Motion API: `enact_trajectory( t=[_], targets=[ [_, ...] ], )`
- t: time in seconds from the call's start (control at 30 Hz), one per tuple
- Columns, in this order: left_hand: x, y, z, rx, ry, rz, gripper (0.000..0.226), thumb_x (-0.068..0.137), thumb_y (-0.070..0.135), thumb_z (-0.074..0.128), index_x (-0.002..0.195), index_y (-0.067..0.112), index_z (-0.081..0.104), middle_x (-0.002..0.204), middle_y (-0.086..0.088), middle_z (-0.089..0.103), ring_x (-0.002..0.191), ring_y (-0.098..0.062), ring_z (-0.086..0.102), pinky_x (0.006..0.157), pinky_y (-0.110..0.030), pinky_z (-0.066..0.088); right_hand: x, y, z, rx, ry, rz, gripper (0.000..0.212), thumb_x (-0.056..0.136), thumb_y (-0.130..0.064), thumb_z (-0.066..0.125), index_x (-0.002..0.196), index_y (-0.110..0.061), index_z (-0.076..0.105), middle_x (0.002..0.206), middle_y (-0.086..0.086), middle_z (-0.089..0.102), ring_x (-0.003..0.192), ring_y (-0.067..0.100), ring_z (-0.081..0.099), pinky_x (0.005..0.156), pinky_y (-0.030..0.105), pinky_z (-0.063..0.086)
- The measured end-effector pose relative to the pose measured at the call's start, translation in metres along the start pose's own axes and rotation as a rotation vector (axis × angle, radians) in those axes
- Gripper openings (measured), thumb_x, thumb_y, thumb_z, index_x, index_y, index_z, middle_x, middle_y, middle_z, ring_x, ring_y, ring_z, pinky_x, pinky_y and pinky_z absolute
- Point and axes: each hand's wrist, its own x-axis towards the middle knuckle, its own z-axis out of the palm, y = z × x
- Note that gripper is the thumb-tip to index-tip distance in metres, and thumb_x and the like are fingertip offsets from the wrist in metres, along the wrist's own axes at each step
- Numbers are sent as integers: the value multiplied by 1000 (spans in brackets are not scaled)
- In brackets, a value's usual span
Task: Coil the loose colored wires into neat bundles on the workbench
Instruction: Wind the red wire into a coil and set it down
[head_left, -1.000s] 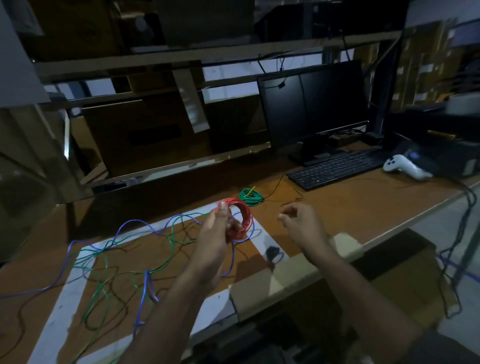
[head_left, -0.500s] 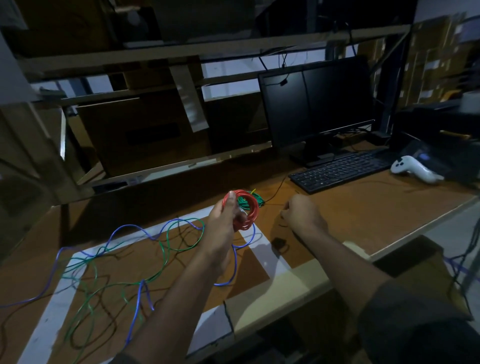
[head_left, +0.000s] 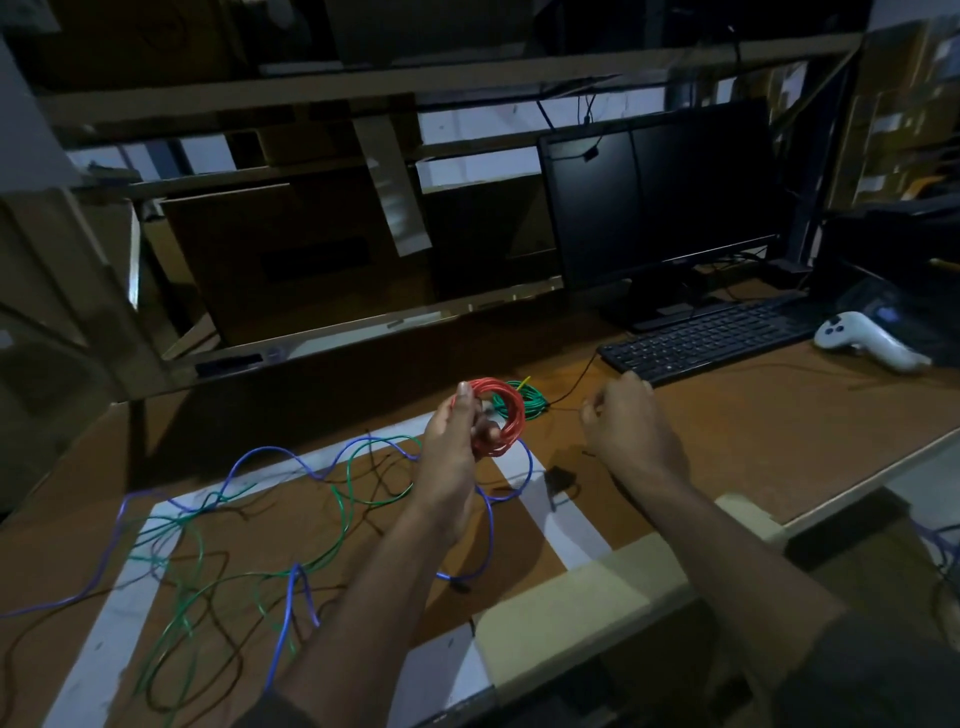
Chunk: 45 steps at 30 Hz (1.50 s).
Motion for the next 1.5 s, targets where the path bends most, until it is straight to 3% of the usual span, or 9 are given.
enact_trajectory(
  t=[0.17,0.37,0.63,0.77,1.1,1.2,1.3,1.4,1.5],
  targets=[
    [1,-5,-6,19,56,2,37,107,47,43,103,18,66,84,3,63,80,-13,56,82,-33,48,-37,-10,-18,393,0,-80,7,101,-24,58,96,-21,62,91,-6,62,82,11,62,70,42,58],
    [5,-2,-17,30,57,11,57,104,54,44,145,15,49,134,-13,66,126,-26,62,112,-47,48,-89,-51,-43,839,-229,-244,10,101,-20,57,96,-28,59,92,-11,68,89,6,67,74,20,55],
    [3,-6,-21,-71,106,-28,75,90,72,54,145,20,51,135,-13,65,128,-30,62,112,-55,46,-102,-59,-39,707,-285,-428,17,99,-14,61,96,-30,62,92,-16,63,92,7,62,74,21,51],
    [8,-10,-23,-136,111,-33,85,83,77,60,144,18,53,141,-29,55,134,-51,45,112,-64,41,-108,-59,-43,597,-354,-495,10,98,-14,62,97,-24,64,91,-16,61,90,7,59,72,21,48],
    [8,-13,-21,-53,80,7,54,97,66,45,122,23,65,119,-8,74,117,-25,68,109,-50,49,-90,-62,-27,315,-97,-497,5,98,-23,61,102,-22,64,96,-11,56,90,4,51,75,21,47],
    [6,-15,-18,-52,94,19,67,87,79,48,120,24,67,114,-5,75,116,-24,67,110,-50,48,-84,-70,-23,272,-55,-475,9,98,-25,61,104,-20,66,97,-6,59,92,9,54,77,27,51],
    [6,-13,-17,-77,114,29,77,85,80,50,122,14,65,99,-3,73,103,-25,67,101,-45,52,-86,-76,-20,292,-83,-473,8,98,-23,63,104,-21,67,98,-7,59,92,8,53,77,18,46],
    [6,-9,-20,-106,123,19,67,89,72,49,122,16,64,111,-11,75,107,-25,72,99,-44,56,-96,-79,-18,304,-134,-481,7,98,-23,62,104,-25,66,97,-14,54,91,0,49,74,13,41],
    [8,-8,-20,-123,155,19,85,78,84,56,128,16,63,120,-15,74,116,-30,70,105,-53,53,-101,-80,-19,338,-168,-506,5,98,-20,63,99,-22,66,96,-11,57,92,4,50,75,22,46]
  ],
)
